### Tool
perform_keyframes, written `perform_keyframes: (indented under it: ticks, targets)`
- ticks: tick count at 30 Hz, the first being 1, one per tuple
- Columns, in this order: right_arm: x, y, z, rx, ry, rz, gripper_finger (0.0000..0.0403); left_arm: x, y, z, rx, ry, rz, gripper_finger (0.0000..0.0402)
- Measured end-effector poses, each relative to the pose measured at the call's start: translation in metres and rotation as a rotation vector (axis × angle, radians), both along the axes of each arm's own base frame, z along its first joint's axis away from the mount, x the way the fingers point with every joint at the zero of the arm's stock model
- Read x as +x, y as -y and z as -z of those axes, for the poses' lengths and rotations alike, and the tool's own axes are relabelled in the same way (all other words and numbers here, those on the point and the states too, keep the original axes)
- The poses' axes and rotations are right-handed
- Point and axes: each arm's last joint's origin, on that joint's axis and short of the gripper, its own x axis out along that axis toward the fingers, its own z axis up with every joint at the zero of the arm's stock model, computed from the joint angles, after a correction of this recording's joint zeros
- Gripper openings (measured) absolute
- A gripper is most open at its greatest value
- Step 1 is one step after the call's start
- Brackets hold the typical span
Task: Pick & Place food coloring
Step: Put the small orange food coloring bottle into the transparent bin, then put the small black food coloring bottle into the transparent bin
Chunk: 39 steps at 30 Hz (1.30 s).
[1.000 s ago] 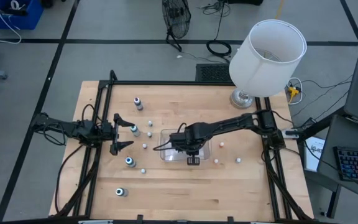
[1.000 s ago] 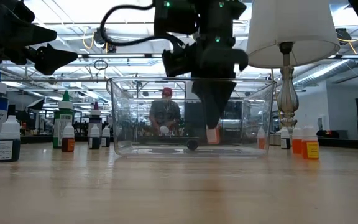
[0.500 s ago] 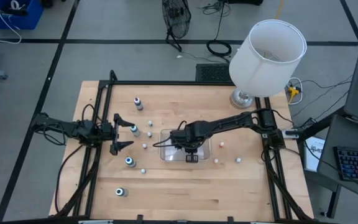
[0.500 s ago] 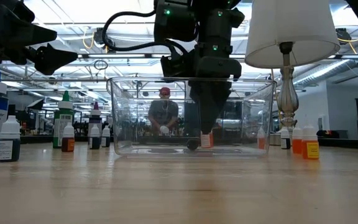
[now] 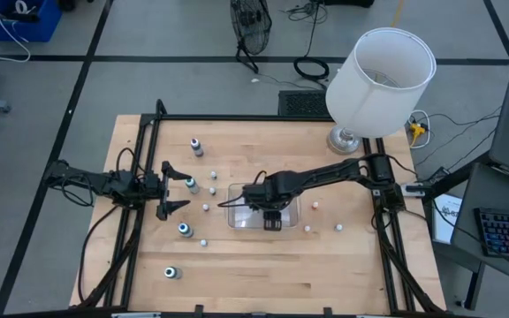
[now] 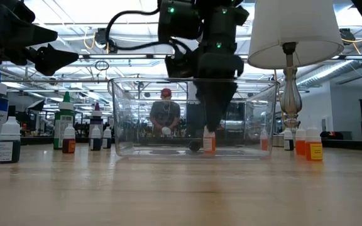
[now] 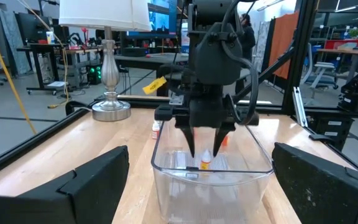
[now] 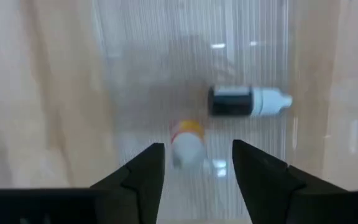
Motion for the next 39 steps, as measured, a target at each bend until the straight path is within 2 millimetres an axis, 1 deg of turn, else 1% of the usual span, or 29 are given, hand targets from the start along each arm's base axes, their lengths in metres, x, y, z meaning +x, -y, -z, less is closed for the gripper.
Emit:
perform_keyframes:
  ticks: [2,5,9,13,17,19,20,22,25,28,31,33,36,39]
  targets:
    - [-0.004,0.0,-0.012,0.002,0.015,0.013,0.0174,0.0,0.0,0.0,0.0,0.0,0.0,0.039]
    - [-0.011,0.001,-0.036,0.009,0.07,0.044,0.0169,0.0,0.0,0.0,0.0,-0.001,0.0,0.039]
    - [-0.028,0.002,-0.069,0.023,0.117,0.091,0.017,0.0,0.0,0.0,0.0,0.0,0.0,0.039]
    - [-0.055,0.004,-0.101,0.012,0.102,0.157,0.0171,0.0,0.0,0.0,0.0,0.0,0.0,0.039]
    - [-0.09,0.011,-0.124,-0.122,0.044,0.273,0.017,0.0,0.0,0.0,0.0,0.0,0.0,0.039]
    - [-0.108,0.014,-0.129,-0.198,0.029,0.324,0.017,0.0,0.0,0.0,0.0,-0.001,0.0,0.039]
    - [-0.115,0.017,-0.129,-0.231,0.028,0.348,0.017,0.0,0.0,0.0,0.0,0.0,0.0,0.039]
    - [-0.131,0.025,-0.126,-0.244,0.024,0.399,0.0169,0.0,0.0,0.0,0.0,0.0,0.0,0.039]
    - [-0.151,0.041,-0.113,-0.22,0.004,0.49,0.0169,0.0,0.0,0.0,0.0,-0.001,0.0,0.039]
    - [-0.166,0.058,-0.096,-0.215,-0.016,0.574,0.0169,0.0,0.0,0.0,0.0,-0.001,0.0,0.039]
    - [-0.175,0.072,-0.079,-0.216,-0.023,0.62,0.017,0.0,0.0,0.0,0.0,0.0,0.0,0.039]
    - [-0.177,0.08,-0.067,-0.218,-0.026,0.629,0.0171,0.0,0.0,0.0,0.0,0.0,0.0,0.039]
    - [-0.179,0.088,-0.049,-0.218,-0.02,0.63,0.0173,0.0,0.0,0.0,0.0,0.0,0.0,0.039]
    - [-0.18,0.092,-0.032,-0.156,-0.009,0.625,0.0173,0.0,0.0,0.0,0.0,-0.001,0.0,0.039]
